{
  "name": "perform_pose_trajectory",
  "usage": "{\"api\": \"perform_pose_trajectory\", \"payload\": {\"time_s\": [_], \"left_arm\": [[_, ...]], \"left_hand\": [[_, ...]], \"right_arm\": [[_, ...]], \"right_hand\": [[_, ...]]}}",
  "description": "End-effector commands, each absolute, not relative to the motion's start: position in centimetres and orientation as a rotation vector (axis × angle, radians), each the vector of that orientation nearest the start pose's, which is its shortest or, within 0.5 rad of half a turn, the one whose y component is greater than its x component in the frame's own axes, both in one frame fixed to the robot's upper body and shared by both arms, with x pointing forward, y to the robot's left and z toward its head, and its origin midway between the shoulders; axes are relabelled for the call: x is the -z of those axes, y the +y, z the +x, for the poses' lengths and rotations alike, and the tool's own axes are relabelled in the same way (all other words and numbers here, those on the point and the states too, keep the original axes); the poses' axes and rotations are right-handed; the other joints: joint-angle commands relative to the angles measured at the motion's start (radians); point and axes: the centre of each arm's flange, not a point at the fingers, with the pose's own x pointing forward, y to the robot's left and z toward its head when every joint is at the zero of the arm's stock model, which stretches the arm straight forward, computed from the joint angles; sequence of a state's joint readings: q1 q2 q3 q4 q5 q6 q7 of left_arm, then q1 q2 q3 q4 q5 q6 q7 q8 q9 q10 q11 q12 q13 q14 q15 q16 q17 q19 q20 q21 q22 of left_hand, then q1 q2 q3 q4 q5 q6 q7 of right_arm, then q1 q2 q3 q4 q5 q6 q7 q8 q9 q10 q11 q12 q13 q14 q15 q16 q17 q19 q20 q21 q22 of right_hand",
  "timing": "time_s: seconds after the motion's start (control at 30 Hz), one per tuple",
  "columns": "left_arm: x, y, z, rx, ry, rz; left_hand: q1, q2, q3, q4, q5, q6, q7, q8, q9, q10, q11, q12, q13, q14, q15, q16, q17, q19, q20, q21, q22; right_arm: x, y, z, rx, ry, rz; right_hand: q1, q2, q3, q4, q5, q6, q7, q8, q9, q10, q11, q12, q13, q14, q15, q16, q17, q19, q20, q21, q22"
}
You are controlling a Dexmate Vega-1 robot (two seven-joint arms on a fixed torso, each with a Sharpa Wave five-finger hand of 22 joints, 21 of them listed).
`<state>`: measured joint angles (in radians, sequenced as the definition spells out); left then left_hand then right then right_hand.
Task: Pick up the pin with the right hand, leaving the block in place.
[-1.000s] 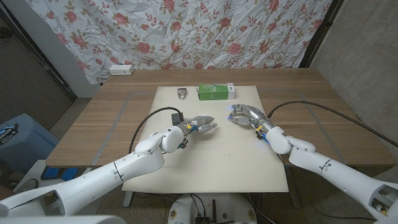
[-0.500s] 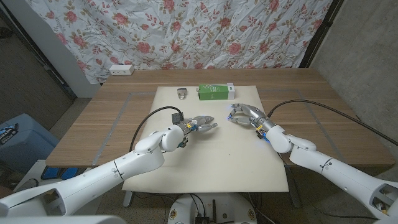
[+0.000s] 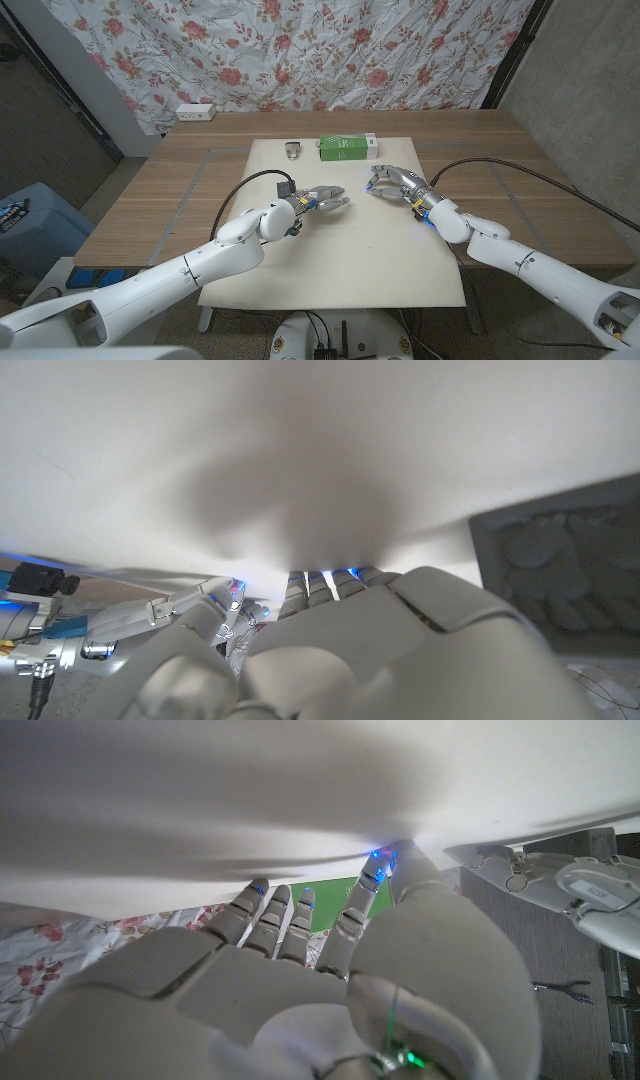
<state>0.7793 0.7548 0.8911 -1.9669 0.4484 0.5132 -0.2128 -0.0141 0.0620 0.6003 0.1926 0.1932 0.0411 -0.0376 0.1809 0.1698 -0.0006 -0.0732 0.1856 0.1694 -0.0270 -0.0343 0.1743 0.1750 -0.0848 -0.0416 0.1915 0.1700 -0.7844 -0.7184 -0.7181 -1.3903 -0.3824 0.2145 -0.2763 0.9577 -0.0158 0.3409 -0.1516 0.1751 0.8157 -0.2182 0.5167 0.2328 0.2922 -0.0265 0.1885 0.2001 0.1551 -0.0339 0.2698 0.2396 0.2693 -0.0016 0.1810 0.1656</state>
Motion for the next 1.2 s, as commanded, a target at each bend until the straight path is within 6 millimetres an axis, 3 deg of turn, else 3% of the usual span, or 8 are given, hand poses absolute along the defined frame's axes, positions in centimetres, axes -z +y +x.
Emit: {"api": "perform_pose_trajectory", "payload": {"time_s": [0.03, 0.4, 1.0, 1.2], "left_arm": [[9.46, 11.15, 56.93, 0.373, -0.323, 1.395], [9.54, 11.1, 56.96, 0.371, -0.322, 1.396], [9.63, 11.62, 56.39, 0.338, -0.348, 1.394], [9.72, 11.73, 56.19, 0.334, -0.367, 1.392]], "left_hand": [[0.009, 0.128, 0.004, -0.002, 0.009, 0.004, -0.005, 0.002, 0.006, 0.005, -0.001, 0.004, 0.004, 0.008, -0.015, 0.01, 0.001, 0.01, -0.061, 0.006, 0.003], [0.01, 0.129, 0.007, -0.003, 0.009, 0.003, -0.006, 0.002, 0.006, 0.004, -0.001, 0.004, 0.004, 0.008, -0.014, 0.009, 0.001, 0.01, -0.061, 0.006, 0.003], [0.011, 0.13, 0.012, -0.003, 0.01, 0.009, -0.006, 0.004, 0.006, 0.006, -0.003, 0.005, 0.004, 0.007, -0.017, 0.008, 0.001, 0.01, -0.06, 0.005, 0.003], [0.011, 0.13, 0.014, -0.003, 0.01, 0.014, -0.006, 0.005, 0.006, 0.009, 0.0, 0.006, 0.004, 0.008, -0.018, 0.008, 0.001, 0.011, -0.061, 0.005, 0.003]], "right_arm": [[8.64, -22.34, 63.47, -0.166, -0.717, -1.182], [8.67, -22.47, 63.45, -0.184, -0.718, -1.177], [8.4, -22.62, 63.58, -0.218, -0.725, -1.161], [8.35, -22.84, 63.56, -0.221, -0.732, -1.153]], "right_hand": [[-0.013, -0.008, -0.007, -0.002, 0.004, -0.018, 0.0, -0.011, -0.002, -0.005, 0.002, -0.001, 0.003, -0.005, 0.008, -0.001, 0.003, -0.002, 0.01, 0.003, 0.002], [-0.048, -0.025, -0.022, 0.007, 0.006, -0.067, 0.002, -0.033, -0.006, -0.031, 0.017, -0.001, 0.005, -0.02, 0.022, -0.008, 0.007, -0.013, 0.018, 0.002, 0.002], [-0.124, -0.047, -0.05, 0.025, 0.011, -0.166, 0.036, -0.076, -0.012, -0.093, 0.036, -0.004, 0.007, -0.06, 0.047, -0.024, 0.015, -0.047, 0.041, 0.0, 0.003], [-0.15, -0.05, -0.057, 0.03, 0.013, -0.232, 0.043, -0.108, -0.019, -0.103, 0.039, 0.001, 0.008, -0.068, 0.053, -0.027, 0.017, -0.053, 0.044, 0.002, 0.003]]}}
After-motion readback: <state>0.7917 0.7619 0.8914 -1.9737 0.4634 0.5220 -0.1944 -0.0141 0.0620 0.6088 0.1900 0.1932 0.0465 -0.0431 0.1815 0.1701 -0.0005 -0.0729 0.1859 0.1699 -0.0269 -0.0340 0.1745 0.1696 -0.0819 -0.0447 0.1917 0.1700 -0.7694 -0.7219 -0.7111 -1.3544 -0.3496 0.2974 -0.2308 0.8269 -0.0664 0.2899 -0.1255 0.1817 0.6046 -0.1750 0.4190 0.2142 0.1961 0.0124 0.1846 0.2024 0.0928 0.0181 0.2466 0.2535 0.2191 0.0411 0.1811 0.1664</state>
